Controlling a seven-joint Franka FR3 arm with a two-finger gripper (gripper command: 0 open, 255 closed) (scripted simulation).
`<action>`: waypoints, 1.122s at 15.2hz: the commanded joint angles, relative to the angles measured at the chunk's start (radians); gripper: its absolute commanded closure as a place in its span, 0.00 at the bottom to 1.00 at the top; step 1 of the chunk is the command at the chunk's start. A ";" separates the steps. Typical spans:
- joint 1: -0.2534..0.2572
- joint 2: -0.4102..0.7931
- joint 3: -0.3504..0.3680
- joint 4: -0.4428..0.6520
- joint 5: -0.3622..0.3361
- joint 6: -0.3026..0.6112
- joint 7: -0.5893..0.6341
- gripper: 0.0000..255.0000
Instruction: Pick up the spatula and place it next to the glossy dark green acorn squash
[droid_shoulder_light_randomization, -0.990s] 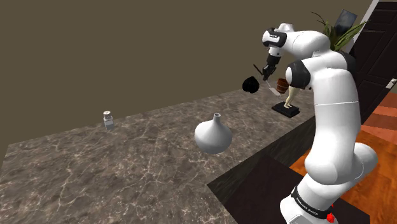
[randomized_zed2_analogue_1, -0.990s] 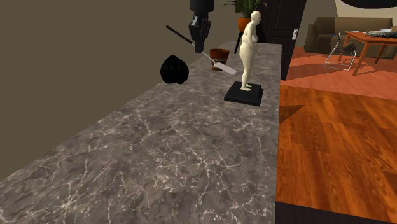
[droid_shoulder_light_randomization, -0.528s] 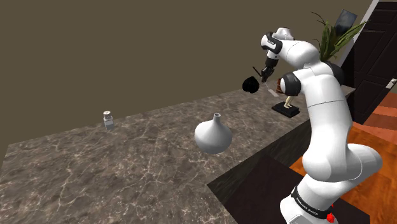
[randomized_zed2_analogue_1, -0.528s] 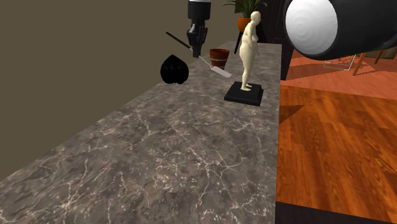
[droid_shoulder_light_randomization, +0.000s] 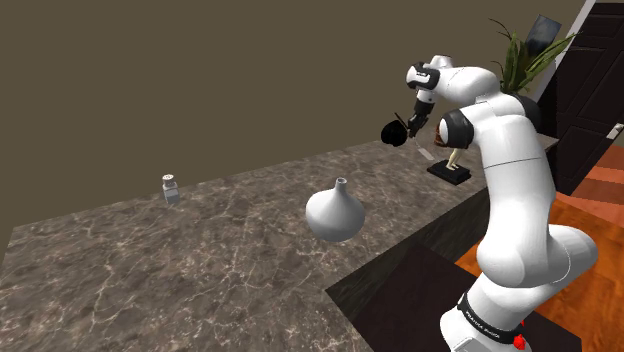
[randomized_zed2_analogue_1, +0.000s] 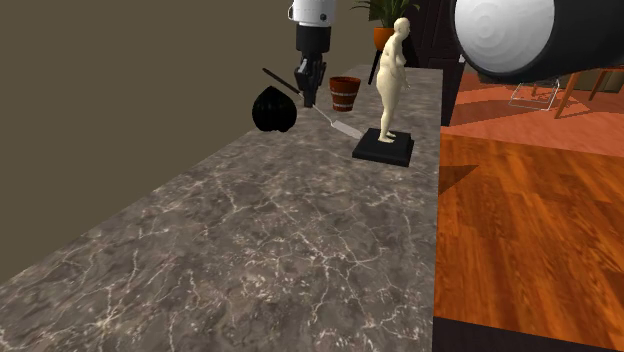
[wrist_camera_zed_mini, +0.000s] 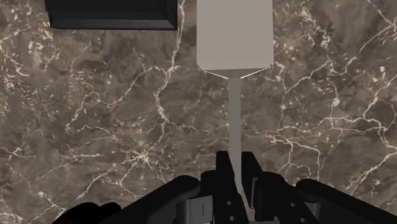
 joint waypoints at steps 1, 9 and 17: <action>0.007 0.002 0.001 -0.029 0.002 0.029 -0.004 1.00; 0.031 0.005 0.004 -0.137 0.010 0.133 -0.024 1.00; 0.042 0.027 0.013 -0.212 0.025 0.224 -0.041 1.00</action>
